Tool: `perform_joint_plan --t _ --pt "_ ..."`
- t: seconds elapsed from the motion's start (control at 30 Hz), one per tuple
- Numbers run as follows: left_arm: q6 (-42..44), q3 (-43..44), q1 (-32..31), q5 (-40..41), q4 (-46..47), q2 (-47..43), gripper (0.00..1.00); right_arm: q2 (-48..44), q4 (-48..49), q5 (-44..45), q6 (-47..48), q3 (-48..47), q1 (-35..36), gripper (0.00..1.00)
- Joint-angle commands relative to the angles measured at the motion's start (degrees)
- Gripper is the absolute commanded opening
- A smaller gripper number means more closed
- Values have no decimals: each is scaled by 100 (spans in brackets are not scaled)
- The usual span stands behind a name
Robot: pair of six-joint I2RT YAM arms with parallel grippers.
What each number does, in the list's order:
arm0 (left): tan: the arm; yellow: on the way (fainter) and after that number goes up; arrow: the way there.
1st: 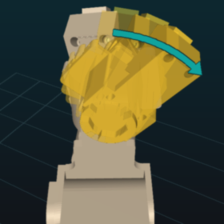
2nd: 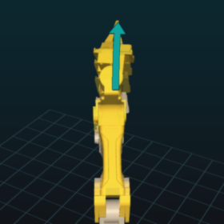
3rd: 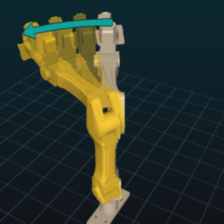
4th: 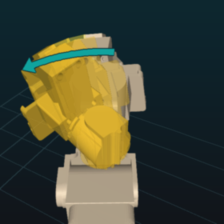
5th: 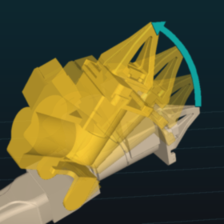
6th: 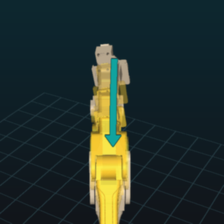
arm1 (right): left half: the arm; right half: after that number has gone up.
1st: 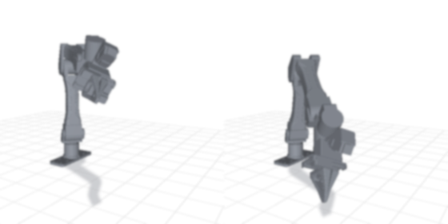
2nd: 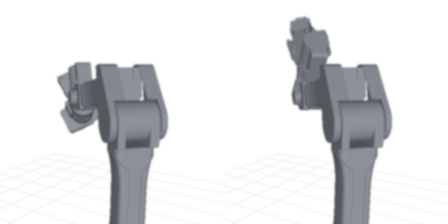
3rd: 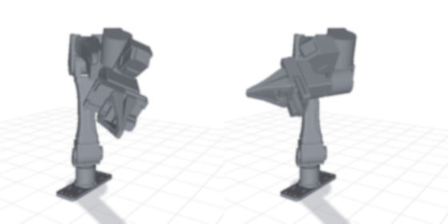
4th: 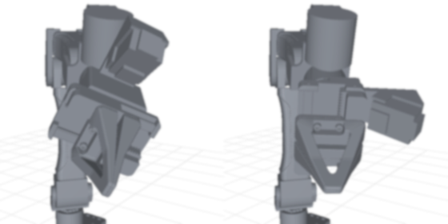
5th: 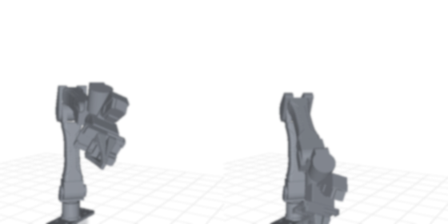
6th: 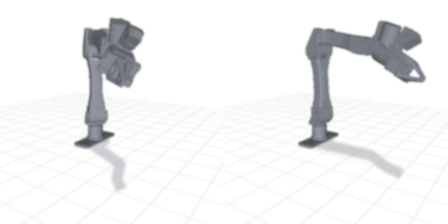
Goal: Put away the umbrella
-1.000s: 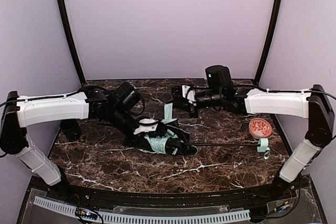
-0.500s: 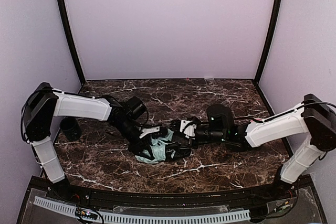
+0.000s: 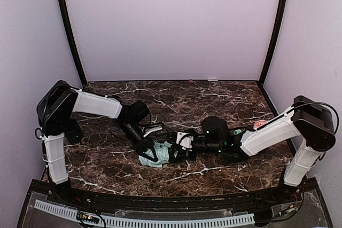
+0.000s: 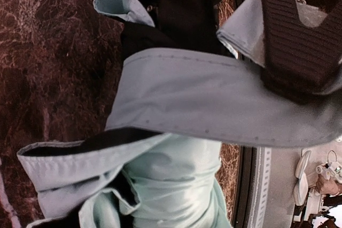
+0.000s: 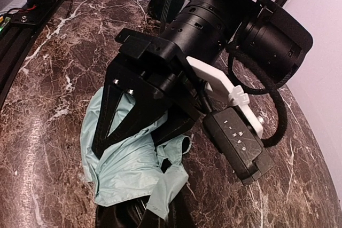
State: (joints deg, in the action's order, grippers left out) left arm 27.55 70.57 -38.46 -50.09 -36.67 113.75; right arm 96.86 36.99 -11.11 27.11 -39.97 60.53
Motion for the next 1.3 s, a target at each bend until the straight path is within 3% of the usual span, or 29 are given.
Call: perform_joint_plan --t 0.0,0.4,0.73,1.0,1.17,1.27 --pt "-336 63 169 -126 -127 116 0 -246 692 -759 52 -170 236 0" --pt "-334 600 175 -7 -321 754 0 716 825 -1222 99 -1461 408 0" --pt "-378 986 688 126 -202 1136 0 258 -2081 -2727 845 -1468 565 0" --pt "-613 1083 880 285 281 1190 0 1327 -3441 -2011 1748 -1863 434 0" --pt "-599 881 896 437 589 872 32 1157 -3044 -1949 1547 -1376 88 0" --pt "-378 893 894 146 626 772 43 1236 -2915 -2051 1572 -1324 -90 0"
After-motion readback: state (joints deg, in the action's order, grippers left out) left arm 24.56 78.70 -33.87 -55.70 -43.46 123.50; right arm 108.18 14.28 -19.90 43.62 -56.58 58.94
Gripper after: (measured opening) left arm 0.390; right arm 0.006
